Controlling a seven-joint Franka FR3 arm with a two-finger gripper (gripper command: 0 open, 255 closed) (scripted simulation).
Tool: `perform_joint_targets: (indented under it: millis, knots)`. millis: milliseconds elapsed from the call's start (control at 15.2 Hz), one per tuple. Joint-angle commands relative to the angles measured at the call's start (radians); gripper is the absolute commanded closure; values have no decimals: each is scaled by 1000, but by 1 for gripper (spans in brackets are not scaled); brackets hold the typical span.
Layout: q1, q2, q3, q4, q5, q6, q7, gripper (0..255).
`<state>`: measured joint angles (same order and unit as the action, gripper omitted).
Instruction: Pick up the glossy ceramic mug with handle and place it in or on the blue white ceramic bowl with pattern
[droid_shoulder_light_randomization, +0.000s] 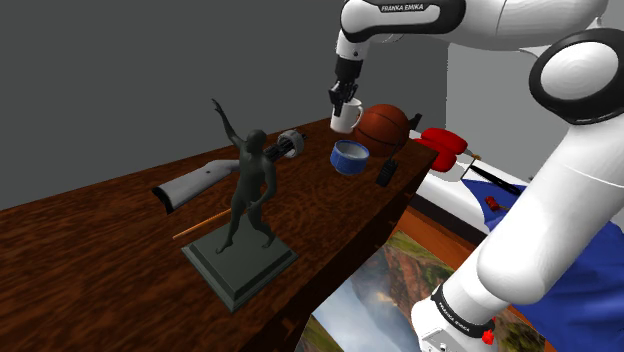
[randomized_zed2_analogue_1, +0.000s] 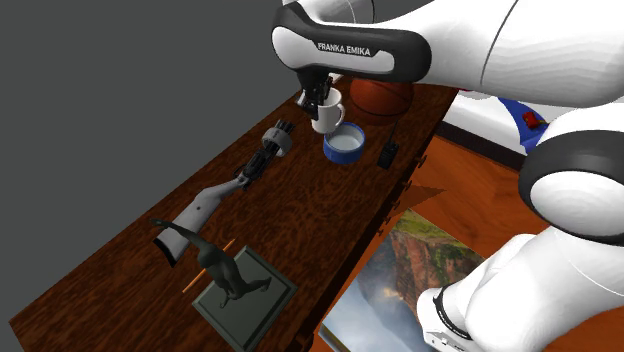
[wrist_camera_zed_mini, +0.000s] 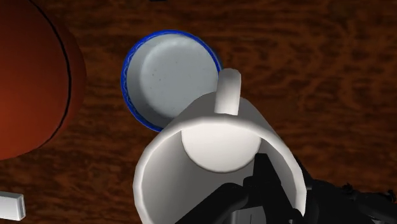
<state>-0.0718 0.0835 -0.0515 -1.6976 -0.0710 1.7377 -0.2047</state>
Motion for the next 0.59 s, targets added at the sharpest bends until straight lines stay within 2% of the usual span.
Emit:
perform_joint_targets:
  millis: [0, 330, 528]
  knots:
    - [-23, -31, -19, -31, -2, 4, -42, 255]
    - [-75, -102, -70, -101, -12, 10, -144, 255]
    - [-75, -101, -71, -140, -13, 50, -141, 255]
